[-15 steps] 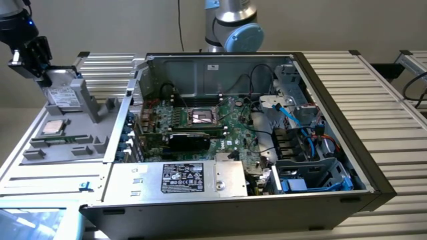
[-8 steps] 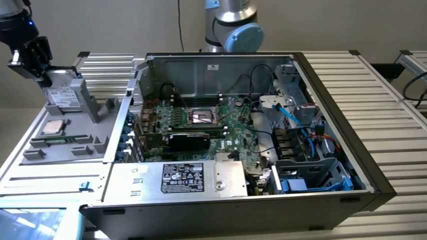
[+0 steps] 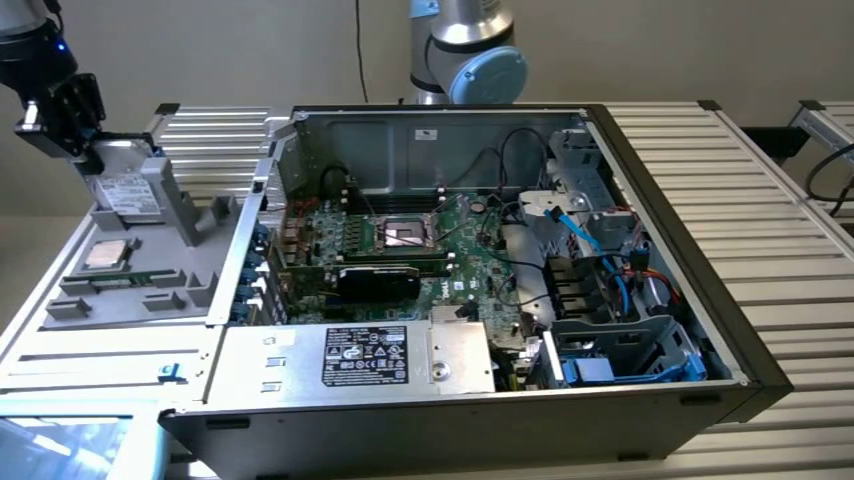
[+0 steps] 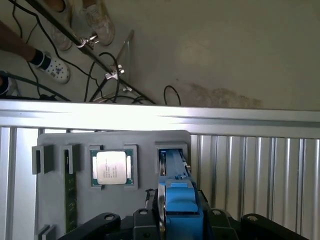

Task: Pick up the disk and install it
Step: 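Pick up the disk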

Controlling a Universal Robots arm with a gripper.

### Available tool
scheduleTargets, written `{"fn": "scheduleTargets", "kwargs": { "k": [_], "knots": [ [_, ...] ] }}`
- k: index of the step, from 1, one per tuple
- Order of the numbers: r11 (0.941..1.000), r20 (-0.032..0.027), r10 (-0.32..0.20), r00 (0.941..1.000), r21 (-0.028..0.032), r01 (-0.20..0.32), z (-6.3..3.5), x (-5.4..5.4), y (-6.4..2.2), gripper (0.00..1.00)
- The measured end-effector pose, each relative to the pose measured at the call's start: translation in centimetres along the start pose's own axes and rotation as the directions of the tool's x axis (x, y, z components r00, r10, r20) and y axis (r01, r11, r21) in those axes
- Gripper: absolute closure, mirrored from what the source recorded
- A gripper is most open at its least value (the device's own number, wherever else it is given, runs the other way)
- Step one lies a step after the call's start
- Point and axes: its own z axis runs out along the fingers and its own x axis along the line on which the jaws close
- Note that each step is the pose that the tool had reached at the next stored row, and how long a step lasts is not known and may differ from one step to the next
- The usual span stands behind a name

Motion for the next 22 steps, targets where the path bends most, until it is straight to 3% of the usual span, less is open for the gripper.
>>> {"fn": "scheduleTargets", "kwargs": {
  "k": [7,22],
  "knots": [
    [0.9999,0.0110,-0.017,0.9998,0.0004,0.017,0.06,0.03,0.10,0.61],
    [0.9998,0.0111,-0.019,0.9998,0.0003,0.019,-0.34,0.04,0.12,0.61]
  ]
}}
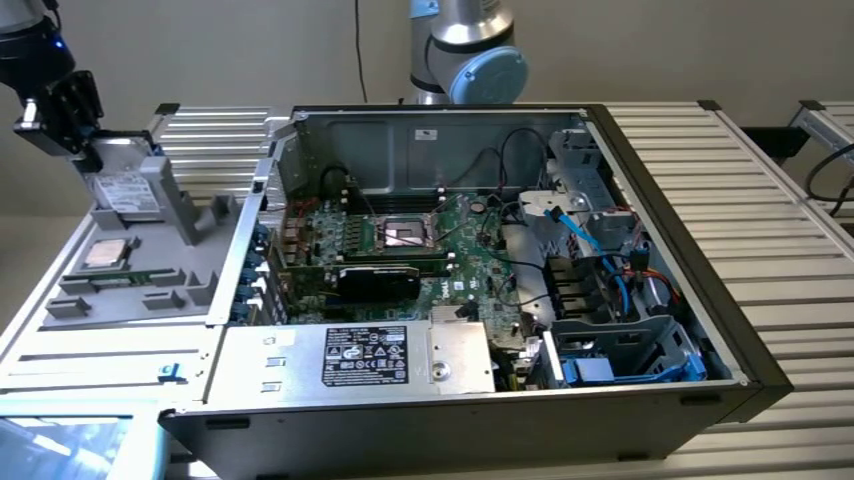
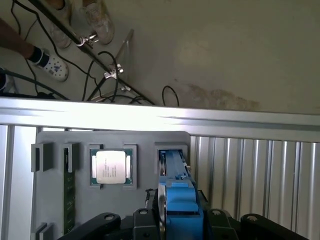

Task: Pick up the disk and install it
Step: 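Pick up the disk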

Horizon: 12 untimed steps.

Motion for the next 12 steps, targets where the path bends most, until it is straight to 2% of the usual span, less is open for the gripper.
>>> {"fn": "scheduleTargets", "kwargs": {
  "k": [6,12],
  "knots": [
    [1.0000,0.0000,0.000,1.0000,0.0004,0.000,-0.29,0.00,0.00,0.61],
    [1.0000,-0.0001,0.000,1.0000,0.0002,0.000,-1.09,-0.01,0.02,0.61]
  ]
}}
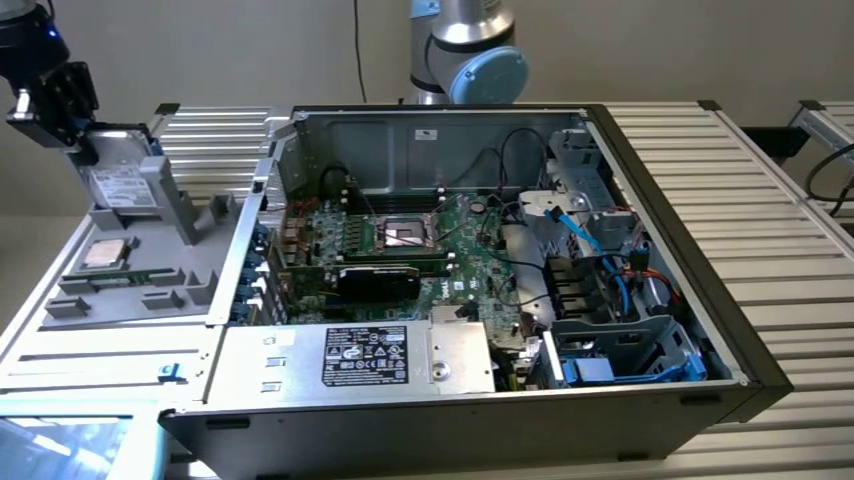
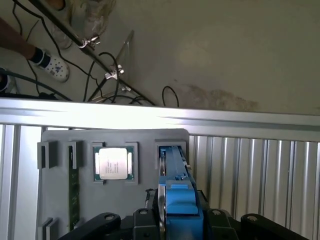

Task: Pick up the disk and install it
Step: 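Pick up the disk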

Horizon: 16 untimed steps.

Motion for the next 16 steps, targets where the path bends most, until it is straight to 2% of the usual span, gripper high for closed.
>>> {"fn": "scheduleTargets", "kwargs": {
  "k": [10,16],
  "knots": [
    [1.0000,-0.0001,0.000,1.0000,0.0001,0.000,-1.76,0.0,0.02,0.61],
    [1.0000,-0.0002,0.000,1.0000,0.0002,0.000,-2.44,0.0,0.04,0.61]
  ]
}}
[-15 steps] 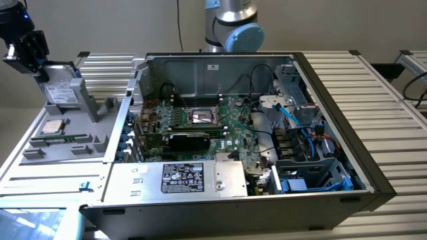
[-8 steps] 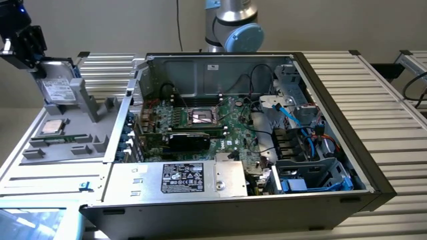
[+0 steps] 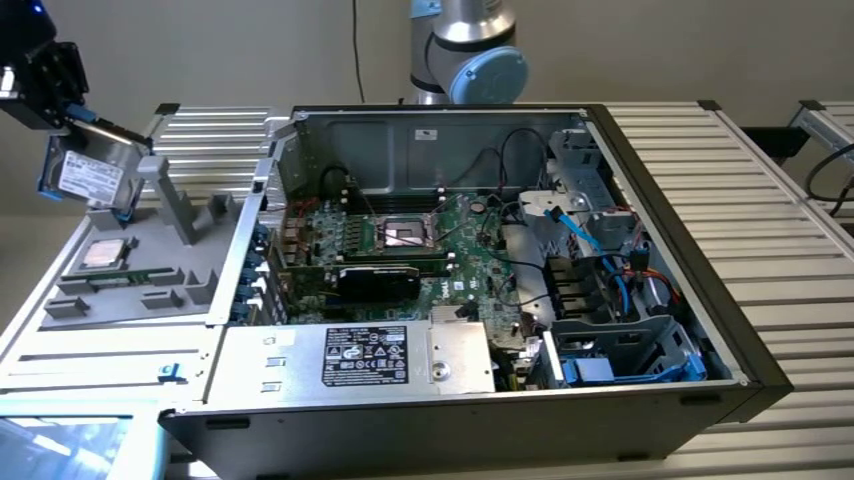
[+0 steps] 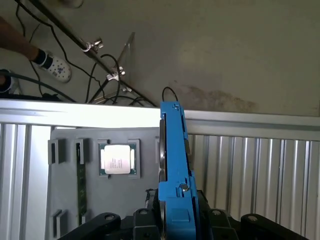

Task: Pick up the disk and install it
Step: 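Pick up the disk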

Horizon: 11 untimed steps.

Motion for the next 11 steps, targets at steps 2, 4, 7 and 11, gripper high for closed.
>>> {"fn": "scheduleTargets", "kwargs": {
  "k": [2,4,7,11],
  "knots": [
    [1.0000,0.0001,0.000,1.0000,0.0000,0.000,-0.32,0.0,0.00,0.61],
    [1.0000,0.0000,0.000,1.0000,0.0000,0.000,-0.73,0.0,0.00,0.61],
    [1.0000,0.0000,0.000,1.0000,0.0001,0.000,-1.49,0.0,-0.07,0.61],
    [1.0000,0.0000,0.000,1.0000,0.0001,0.000,-2.38,0.0,-0.19,0.61]
  ]
}}
